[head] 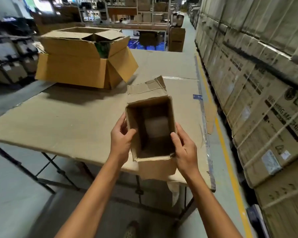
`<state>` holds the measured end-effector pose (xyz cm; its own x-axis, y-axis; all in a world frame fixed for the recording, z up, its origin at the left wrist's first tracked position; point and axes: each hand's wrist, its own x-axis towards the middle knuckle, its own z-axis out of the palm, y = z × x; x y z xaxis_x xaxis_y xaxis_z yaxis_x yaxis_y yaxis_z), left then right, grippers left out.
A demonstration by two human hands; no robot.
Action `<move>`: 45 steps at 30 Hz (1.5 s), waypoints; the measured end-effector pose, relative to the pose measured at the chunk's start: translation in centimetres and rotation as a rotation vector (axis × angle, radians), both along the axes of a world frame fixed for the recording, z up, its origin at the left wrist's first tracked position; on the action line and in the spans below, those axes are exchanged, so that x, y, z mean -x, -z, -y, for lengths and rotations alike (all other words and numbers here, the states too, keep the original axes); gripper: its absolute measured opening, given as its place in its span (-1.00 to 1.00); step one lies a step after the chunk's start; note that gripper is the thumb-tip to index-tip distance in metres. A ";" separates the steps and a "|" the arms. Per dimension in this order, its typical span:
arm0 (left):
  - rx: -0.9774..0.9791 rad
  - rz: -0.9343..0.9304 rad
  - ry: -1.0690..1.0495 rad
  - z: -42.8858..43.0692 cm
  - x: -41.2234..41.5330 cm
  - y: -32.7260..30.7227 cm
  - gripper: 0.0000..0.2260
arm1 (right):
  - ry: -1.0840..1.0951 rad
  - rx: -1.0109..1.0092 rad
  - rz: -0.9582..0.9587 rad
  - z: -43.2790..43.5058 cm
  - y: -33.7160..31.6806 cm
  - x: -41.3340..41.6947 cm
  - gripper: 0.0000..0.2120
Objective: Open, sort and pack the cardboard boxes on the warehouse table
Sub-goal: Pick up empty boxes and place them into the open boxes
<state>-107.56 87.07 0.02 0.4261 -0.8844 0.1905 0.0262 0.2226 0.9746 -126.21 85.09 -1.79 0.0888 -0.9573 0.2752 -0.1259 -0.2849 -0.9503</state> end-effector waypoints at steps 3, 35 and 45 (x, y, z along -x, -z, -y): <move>0.038 0.047 -0.126 -4.4 -3.0 -0.4 -0.48 | -0.126 0.002 -0.024 -1.6 0.3 -3.2 -0.35; -0.412 -0.278 -1.045 -47.5 -51.2 12.3 -0.40 | -0.960 -0.212 -0.414 -30.6 7.5 -61.4 -0.72; -0.379 -0.364 -1.181 -42.7 -63.9 13.9 -0.59 | -0.948 -0.330 -0.410 -26.2 11.1 -76.1 -0.66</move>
